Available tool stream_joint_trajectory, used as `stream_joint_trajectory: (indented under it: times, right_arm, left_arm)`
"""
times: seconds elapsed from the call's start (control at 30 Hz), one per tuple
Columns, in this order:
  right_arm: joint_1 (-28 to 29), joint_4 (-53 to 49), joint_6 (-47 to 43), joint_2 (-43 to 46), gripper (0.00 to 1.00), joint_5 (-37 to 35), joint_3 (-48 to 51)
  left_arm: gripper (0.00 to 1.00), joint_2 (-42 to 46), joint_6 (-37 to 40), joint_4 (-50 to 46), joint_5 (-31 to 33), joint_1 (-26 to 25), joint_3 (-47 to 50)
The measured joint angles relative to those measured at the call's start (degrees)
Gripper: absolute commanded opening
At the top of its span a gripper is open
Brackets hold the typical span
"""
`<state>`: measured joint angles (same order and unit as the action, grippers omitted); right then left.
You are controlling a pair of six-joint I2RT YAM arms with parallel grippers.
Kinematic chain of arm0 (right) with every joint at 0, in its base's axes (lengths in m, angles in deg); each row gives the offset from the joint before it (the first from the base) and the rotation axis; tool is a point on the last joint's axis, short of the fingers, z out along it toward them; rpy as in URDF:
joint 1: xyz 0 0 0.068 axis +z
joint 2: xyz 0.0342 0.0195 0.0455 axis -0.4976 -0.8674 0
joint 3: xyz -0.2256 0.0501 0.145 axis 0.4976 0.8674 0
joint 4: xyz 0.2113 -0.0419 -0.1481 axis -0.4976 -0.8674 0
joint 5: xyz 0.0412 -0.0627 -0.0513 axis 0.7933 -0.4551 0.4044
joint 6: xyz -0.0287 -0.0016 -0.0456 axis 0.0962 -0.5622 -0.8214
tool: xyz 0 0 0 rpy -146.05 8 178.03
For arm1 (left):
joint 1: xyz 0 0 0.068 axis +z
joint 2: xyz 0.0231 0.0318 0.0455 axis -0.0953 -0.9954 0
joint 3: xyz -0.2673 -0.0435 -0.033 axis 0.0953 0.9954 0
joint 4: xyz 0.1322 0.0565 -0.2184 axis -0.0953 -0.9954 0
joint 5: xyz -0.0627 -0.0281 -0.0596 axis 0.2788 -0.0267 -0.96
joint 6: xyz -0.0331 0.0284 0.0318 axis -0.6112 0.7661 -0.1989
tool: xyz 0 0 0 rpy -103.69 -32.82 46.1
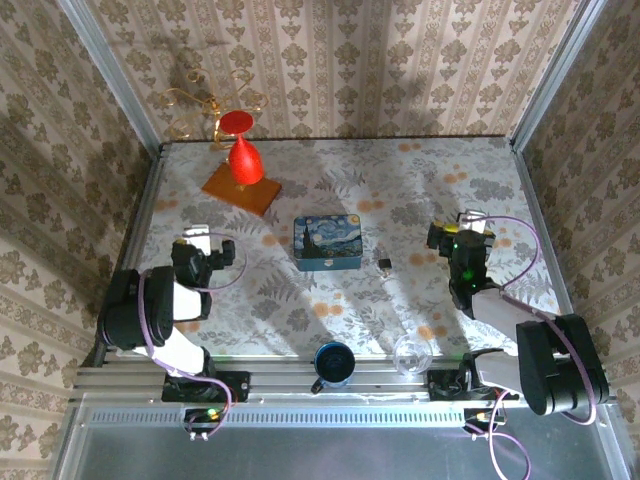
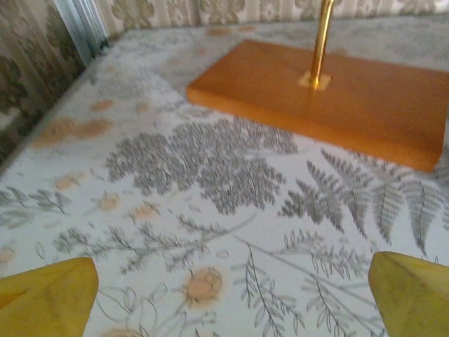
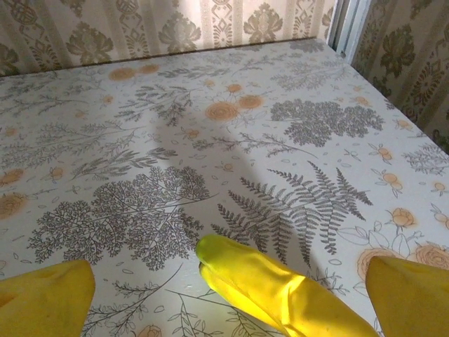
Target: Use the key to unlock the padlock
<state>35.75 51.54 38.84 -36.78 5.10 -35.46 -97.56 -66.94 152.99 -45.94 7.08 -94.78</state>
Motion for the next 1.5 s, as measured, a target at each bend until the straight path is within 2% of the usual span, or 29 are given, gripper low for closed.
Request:
stream_joint_trajectory:
  times: [0.23, 0.37, 0.53, 0.83, 1.07, 1.17, 1.5]
  right_arm:
    - [-0.24, 8.9, -2.91, -3.98, 1.0, 1.81, 1.97]
    - [-0.74, 14.82, -4.17, -7.58, 1.0, 3.74, 2.45]
    - [-1.73, 21.92, -4.72, -16.33, 1.0, 5.68, 2.67]
    - [-4.66, 17.99, -4.28, -17.29, 1.0, 9.6, -1.44]
    - [-6.99, 15.37, -4.9, -17.31, 1.0, 20.63, -3.89]
    - [-7.61, 15.15, -4.9, -17.31, 1.0, 23.21, -3.89]
    - [-6.12, 13.7, -4.87, -17.29, 1.0, 21.18, -3.89]
  left_arm:
    - [1.0, 0.24, 0.79, -6.16, -2.67, -0.44, -7.78]
    - [1.0, 0.5, 1.36, -7.87, -3.17, -0.72, -8.37]
    - [1.0, 0.5, 1.6, -9.27, -3.19, -0.76, -8.35]
    - [1.0, 0.5, 1.73, -10.14, -3.19, -0.76, -8.35]
    - [1.0, 0.5, 1.75, -10.16, -3.17, -0.76, -8.35]
    - [1.0, 0.5, 1.75, -10.16, -3.17, -0.76, -8.35]
    - [1.0, 0.5, 1.75, -10.34, -3.17, -0.76, -8.35]
